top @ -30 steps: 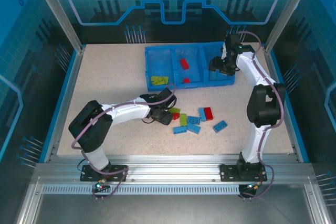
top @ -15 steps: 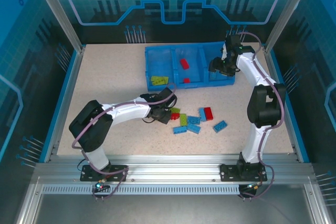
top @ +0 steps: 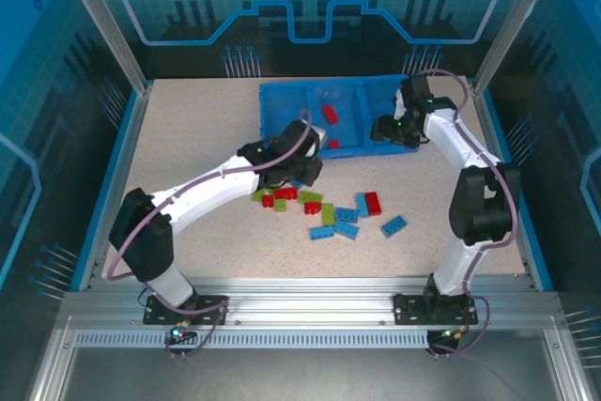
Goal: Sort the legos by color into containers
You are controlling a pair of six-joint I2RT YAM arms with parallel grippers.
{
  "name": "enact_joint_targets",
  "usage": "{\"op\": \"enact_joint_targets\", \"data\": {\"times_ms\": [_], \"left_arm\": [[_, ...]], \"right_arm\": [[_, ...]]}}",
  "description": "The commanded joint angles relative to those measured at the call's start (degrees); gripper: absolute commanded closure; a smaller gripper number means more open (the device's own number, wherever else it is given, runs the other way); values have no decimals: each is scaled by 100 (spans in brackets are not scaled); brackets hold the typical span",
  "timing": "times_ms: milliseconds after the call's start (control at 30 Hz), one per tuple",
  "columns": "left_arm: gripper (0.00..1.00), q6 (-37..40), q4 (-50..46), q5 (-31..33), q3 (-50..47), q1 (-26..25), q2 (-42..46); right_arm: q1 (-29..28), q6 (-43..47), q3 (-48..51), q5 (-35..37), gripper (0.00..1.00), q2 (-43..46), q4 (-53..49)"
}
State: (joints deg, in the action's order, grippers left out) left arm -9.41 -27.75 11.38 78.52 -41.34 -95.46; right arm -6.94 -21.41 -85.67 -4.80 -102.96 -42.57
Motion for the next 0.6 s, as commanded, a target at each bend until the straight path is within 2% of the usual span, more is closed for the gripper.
{"op": "enact_joint_targets", "data": {"times_ms": [0, 100, 267, 500, 567], "left_arm": [[71, 149, 199, -392, 760, 245, -614], [71, 39, 70, -814, 1725, 434, -1360], [71, -142, 166, -1346, 2700, 635, -2257], [70, -932, 604, -1669, 3049, 958, -2847], [66, -1074, 729, -1726, 3132, 995, -2941]], "right_arm": [[-122, 149, 387, -91, 34, 391, 259], [-313, 286, 755, -138, 34, 661, 374], [-865, 680, 1355, -245, 34, 1193, 675], [-1338, 915, 2114, -580, 35, 1643, 1099], [-1500, 976, 2273, -668, 36, 1706, 1199]]}}
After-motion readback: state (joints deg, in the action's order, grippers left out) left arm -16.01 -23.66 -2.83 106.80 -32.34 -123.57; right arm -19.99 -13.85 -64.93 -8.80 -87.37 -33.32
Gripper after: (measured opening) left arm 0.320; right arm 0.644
